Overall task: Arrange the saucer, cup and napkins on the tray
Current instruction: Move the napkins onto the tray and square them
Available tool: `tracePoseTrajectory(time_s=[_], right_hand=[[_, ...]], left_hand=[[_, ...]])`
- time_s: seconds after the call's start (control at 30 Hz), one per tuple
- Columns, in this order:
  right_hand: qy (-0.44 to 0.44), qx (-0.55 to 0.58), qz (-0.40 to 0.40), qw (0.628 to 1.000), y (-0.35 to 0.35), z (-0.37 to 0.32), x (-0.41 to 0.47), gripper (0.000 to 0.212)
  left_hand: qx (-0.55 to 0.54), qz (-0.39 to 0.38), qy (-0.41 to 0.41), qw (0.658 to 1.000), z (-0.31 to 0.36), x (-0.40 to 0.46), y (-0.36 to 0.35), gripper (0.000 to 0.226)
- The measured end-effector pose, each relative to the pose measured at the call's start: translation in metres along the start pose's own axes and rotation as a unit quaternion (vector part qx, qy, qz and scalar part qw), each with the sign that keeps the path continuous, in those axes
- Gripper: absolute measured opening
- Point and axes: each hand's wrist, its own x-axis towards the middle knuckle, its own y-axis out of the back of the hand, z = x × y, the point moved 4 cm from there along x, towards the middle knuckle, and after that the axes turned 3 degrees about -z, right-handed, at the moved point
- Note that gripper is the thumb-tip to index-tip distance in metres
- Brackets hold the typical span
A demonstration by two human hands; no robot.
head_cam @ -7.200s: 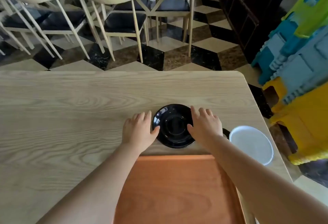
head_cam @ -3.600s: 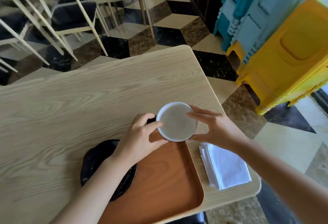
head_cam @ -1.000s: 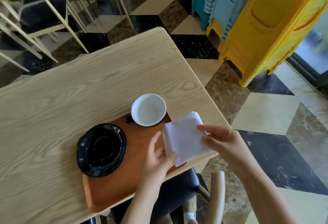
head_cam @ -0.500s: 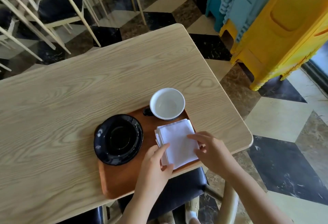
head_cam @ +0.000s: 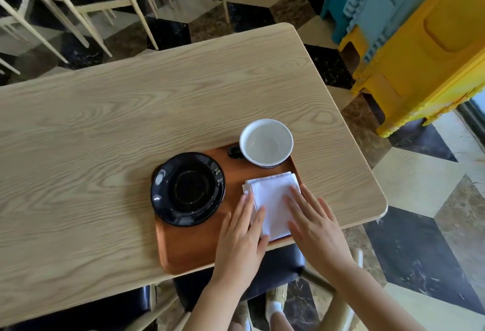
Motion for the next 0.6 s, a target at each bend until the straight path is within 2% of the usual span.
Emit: tracePoseTrajectory(time_s=[0.1,0.27,0.4,0.6], right_hand=[[-0.007,-0.008,-0.02,1.0,0.0,-0.002,-0.001,0.059],[-0.027,-0.022,-0.033,0.999,0.003,-0.008,-0.001,0.049],[-0.048,-0.046,-0.03,0.997,0.012,-0.02,-0.001,0.052],[0.013,-0.018,0.006,1.0,0.02,-0.073,0.015,0.047]], left_hand=[[0.006,-0.017,-0.006,1.0,-0.004,-0.001,-0.003,0.054],[0.02,-0.025,-0.011,0.999,-0.003,0.002,-0.002,0.055],[0.025,-0.036,-0.012,0.999,-0.002,-0.001,0.008,0.058],[0.018,0.029,0.003,0.999,-0.025,-0.018,0.048,0.052]])
